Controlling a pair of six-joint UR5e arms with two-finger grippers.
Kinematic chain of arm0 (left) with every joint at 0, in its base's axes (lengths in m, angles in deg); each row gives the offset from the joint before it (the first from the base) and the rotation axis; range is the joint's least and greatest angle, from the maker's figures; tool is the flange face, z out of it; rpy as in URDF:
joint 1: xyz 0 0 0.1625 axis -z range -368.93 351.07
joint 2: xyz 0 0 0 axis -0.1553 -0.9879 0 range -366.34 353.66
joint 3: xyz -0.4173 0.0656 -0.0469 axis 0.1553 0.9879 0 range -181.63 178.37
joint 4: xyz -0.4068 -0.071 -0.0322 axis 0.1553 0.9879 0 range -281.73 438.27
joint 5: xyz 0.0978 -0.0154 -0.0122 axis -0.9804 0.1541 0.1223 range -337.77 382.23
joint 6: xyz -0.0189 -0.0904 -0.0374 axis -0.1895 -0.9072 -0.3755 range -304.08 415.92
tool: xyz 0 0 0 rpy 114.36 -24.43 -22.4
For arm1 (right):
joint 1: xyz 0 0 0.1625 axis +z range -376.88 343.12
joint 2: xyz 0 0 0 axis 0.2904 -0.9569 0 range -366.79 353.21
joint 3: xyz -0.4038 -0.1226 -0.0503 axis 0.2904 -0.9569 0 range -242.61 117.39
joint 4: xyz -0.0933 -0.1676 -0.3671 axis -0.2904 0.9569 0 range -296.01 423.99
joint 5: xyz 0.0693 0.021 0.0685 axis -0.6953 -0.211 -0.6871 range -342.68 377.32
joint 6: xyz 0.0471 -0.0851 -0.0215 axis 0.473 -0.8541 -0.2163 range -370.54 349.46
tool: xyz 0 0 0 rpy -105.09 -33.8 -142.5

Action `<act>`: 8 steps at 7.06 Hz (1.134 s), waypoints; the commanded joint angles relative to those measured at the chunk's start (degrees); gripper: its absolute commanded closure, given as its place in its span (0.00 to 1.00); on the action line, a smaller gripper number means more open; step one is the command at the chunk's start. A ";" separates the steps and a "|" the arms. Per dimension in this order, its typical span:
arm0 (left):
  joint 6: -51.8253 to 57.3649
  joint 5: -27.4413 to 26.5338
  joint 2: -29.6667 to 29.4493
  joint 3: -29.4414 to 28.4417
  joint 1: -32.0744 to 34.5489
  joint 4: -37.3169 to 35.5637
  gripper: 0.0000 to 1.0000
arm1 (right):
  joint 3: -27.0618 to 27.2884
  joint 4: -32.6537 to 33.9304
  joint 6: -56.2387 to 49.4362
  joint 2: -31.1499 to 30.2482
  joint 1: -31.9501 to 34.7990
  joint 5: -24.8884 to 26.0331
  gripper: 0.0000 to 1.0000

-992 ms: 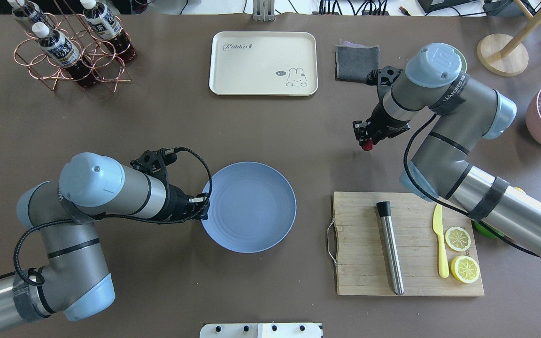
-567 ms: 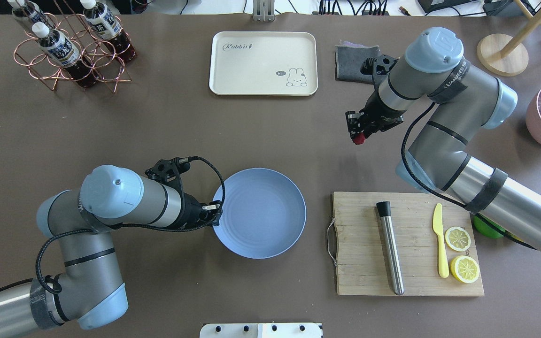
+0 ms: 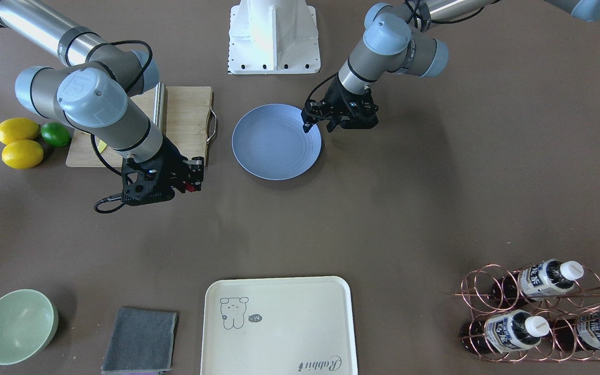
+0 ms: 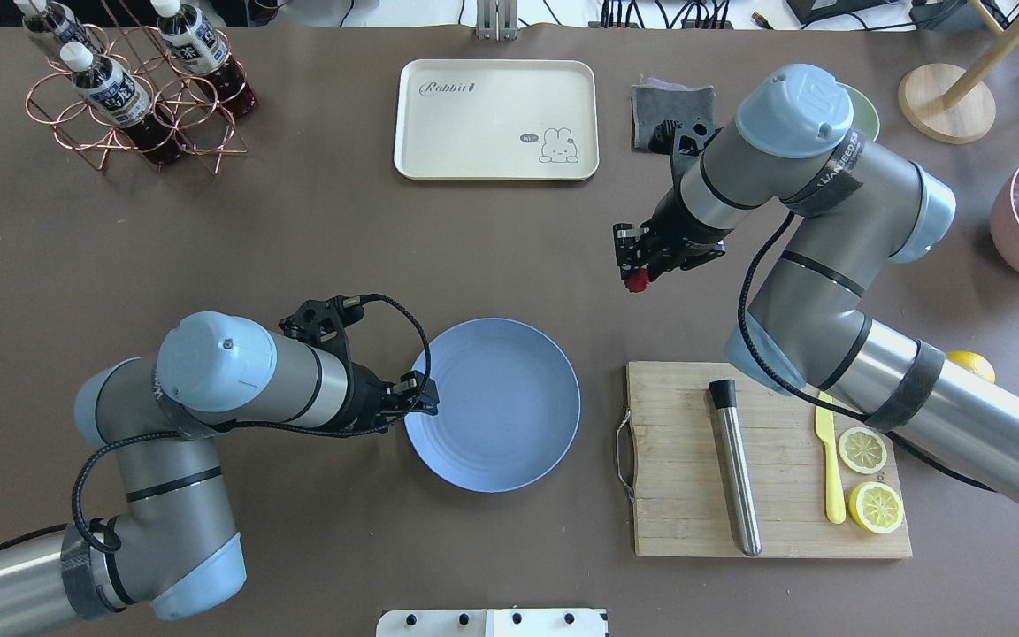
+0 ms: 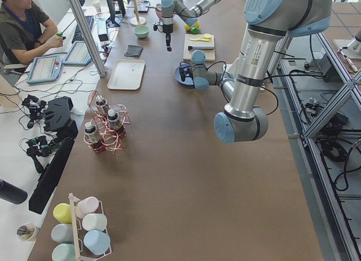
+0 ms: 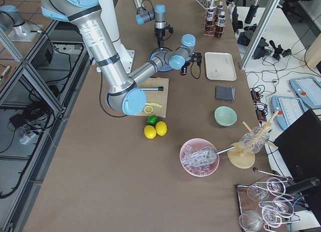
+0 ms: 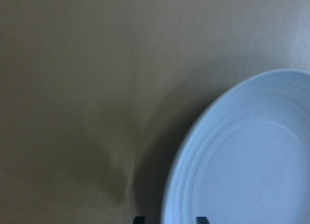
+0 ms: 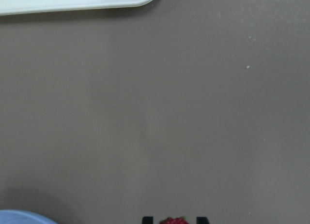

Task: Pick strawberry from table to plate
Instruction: 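Carry strawberry over plate with right gripper while left releases and withdraws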

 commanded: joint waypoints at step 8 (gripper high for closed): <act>29.65 19.48 15.28 2.08 27.67 -0.50 0.04 | -0.43 4.86 17.07 9.48 -22.46 20.07 1.00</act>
